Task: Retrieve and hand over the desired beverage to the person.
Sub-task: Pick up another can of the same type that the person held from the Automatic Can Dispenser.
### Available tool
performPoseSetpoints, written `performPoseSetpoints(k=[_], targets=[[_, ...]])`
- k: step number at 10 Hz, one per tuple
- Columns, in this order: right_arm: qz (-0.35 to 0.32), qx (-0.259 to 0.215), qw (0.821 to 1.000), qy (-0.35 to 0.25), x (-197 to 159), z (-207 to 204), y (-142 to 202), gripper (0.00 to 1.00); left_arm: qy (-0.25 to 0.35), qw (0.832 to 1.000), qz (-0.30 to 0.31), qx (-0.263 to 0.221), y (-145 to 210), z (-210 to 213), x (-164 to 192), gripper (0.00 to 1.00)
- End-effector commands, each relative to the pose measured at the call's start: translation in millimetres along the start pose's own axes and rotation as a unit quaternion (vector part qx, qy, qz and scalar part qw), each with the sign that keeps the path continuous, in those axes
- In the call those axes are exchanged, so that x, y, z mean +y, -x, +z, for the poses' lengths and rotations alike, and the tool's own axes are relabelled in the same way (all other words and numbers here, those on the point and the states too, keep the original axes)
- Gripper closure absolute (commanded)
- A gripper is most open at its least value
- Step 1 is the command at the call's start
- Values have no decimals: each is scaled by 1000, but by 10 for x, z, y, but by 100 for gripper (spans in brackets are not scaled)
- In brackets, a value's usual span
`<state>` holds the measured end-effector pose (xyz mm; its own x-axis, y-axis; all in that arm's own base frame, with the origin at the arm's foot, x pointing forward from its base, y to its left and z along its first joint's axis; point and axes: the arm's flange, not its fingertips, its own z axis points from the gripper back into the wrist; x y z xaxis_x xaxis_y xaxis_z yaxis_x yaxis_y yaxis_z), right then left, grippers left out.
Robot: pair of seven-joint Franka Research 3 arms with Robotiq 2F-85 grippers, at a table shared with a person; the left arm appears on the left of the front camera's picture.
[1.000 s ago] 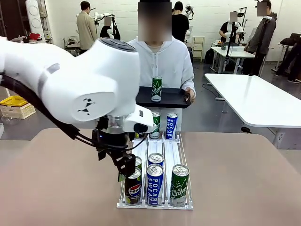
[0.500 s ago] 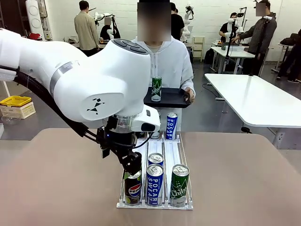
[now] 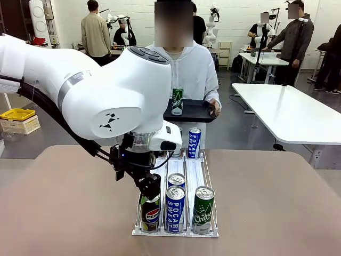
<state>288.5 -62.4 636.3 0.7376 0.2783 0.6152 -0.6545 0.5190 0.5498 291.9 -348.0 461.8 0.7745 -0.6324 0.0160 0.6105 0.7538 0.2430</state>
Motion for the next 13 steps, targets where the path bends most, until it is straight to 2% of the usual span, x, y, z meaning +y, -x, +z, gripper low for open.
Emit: performPoseSetpoints(k=[1, 3, 5, 9, 13], targets=[[8, -11, 1000, -16, -11, -7, -17, 0, -35, 998, 55, 5, -12, -74, -181, 0], [8, -11, 1000, -16, -11, -7, -17, 0, -71, 993, 94, -4, 26, -40, -393, 0], [8, -11, 1000, -16, -11, -7, -17, 0, -100, 982, 160, 0, 18, -88, -493, 0], [8, -11, 1000, -16, -11, -7, -17, 0, -33, 967, 254, -15, 88, -231, -391, 0], [8, -11, 1000, -16, -11, -7, -17, 0, -15, 954, 299, -22, 155, -310, -328, 0]])
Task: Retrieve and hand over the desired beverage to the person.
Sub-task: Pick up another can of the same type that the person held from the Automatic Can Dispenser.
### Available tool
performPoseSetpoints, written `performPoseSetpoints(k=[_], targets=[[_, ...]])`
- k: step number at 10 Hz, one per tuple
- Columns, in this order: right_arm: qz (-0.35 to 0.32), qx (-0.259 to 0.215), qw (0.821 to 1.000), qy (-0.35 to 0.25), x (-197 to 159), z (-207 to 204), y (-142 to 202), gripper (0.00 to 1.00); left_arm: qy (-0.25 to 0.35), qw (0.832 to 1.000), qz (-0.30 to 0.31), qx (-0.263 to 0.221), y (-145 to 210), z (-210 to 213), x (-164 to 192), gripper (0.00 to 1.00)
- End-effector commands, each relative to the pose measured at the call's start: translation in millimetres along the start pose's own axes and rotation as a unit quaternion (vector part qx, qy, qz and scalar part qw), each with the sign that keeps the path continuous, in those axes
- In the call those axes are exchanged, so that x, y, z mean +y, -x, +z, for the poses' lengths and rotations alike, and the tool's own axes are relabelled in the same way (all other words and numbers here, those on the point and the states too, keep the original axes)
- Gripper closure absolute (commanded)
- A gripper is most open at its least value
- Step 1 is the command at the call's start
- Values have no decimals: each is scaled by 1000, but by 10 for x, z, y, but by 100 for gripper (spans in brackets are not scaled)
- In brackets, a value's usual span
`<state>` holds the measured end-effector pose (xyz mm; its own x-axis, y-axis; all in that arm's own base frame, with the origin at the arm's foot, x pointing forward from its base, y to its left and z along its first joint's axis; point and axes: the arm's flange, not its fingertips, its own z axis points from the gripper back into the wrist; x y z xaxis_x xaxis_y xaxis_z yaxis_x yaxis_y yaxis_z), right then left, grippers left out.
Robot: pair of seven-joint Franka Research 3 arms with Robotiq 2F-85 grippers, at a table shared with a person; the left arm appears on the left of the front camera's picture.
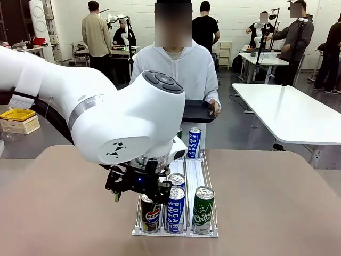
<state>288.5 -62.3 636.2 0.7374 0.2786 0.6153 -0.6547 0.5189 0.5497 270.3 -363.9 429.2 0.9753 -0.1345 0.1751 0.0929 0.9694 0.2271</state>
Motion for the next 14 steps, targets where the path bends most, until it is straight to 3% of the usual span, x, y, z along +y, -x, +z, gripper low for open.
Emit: performPoseSetpoints(k=[1, 8, 14], targets=[[8, -11, 1000, -16, -10, -7, -17, 0, 7, 999, 34, -12, 65, -95, 57, 0], [8, -11, 1000, -16, -10, -7, -17, 0, 52, 993, 106, -22, -23, -249, 228, 0], [8, -11, 1000, -16, -10, -7, -17, 0, 102, 992, 80, 5, -51, -297, 257, 0]])
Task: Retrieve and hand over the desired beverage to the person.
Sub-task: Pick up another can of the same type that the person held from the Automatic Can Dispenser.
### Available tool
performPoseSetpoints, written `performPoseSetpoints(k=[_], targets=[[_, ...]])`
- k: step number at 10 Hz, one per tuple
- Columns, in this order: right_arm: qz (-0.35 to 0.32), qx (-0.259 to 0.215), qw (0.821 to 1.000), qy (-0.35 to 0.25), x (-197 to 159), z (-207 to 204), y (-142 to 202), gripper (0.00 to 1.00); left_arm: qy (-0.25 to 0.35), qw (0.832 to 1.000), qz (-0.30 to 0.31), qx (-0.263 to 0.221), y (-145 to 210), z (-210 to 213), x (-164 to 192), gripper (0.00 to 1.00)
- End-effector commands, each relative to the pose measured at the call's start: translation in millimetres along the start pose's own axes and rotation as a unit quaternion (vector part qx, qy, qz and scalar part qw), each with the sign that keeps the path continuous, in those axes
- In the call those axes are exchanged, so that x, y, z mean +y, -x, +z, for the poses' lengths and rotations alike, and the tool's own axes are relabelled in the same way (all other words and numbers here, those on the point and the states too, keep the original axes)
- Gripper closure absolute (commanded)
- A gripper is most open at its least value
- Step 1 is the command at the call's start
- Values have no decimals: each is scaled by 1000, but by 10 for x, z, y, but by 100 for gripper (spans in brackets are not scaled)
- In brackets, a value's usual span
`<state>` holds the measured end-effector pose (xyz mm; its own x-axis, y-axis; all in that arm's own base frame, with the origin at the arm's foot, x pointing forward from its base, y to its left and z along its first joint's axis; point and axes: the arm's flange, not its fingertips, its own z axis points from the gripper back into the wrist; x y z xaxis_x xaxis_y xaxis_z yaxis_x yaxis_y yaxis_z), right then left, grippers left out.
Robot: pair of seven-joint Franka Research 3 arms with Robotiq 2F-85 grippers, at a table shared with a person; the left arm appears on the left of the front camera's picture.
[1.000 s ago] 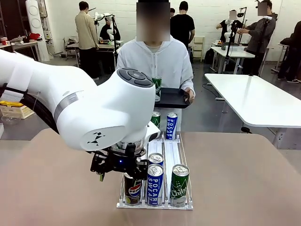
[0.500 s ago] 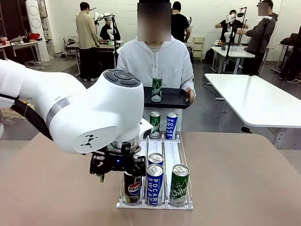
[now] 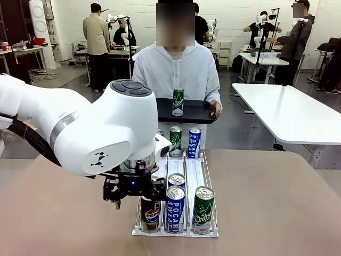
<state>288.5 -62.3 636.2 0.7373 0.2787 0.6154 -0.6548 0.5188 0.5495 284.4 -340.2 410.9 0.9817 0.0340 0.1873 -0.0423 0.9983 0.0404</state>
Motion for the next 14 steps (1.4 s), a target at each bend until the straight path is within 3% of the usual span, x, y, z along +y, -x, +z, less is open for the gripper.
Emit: performPoseSetpoints(k=[1, 14], targets=[[8, -11, 1000, -16, -10, -7, -17, 0, 30, 1000, -6, 5, -11, -66, 61, 0], [8, -11, 1000, -16, -10, -7, -17, 0, 78, 997, -13, -26, -166, -259, 23, 0]])
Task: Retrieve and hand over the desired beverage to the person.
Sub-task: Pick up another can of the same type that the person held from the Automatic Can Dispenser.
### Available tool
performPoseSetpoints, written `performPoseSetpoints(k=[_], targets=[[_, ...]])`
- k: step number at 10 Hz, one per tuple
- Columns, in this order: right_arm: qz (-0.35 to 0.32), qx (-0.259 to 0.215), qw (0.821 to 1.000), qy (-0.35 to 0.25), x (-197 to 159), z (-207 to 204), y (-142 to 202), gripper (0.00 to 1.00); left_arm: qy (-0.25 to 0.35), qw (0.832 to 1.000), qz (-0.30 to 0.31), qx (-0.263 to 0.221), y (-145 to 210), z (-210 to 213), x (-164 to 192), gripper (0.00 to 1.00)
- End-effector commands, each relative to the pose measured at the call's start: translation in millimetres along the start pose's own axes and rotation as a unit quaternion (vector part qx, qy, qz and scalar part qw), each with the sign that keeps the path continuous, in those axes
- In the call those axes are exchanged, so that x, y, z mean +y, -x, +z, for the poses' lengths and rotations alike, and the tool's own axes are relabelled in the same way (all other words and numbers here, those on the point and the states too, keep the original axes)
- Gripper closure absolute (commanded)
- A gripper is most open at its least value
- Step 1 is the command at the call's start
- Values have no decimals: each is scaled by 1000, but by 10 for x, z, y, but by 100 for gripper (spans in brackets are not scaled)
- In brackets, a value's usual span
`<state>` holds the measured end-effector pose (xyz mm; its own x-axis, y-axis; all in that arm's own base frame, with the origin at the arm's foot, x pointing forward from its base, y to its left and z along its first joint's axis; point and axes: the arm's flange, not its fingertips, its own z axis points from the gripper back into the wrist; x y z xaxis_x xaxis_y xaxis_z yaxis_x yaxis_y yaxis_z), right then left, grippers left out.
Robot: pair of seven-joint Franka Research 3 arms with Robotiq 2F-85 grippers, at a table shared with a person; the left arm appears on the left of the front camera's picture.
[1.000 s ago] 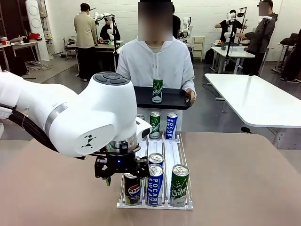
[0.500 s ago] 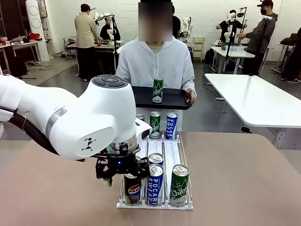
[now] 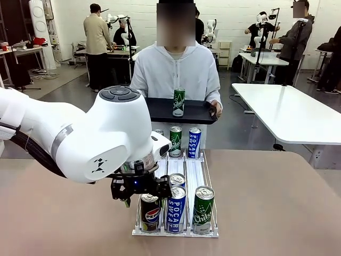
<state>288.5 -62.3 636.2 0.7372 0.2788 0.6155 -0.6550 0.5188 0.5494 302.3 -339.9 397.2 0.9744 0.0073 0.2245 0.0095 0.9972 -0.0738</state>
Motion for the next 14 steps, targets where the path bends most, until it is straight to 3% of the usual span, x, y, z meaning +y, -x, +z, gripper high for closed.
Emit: performPoseSetpoints(k=[1, 11, 14], targets=[[8, -11, 1000, -16, -10, -7, -17, 0, 14, 1000, 1, -6, -20, -94, 42, 0], [8, -11, 1000, -16, -10, -7, -17, 0, 16, 999, -10, -33, -82, -95, -33, 0], [8, -11, 1000, -16, -10, -7, -17, 0, 16, 999, -14, -36, -69, -76, 0, 88]])
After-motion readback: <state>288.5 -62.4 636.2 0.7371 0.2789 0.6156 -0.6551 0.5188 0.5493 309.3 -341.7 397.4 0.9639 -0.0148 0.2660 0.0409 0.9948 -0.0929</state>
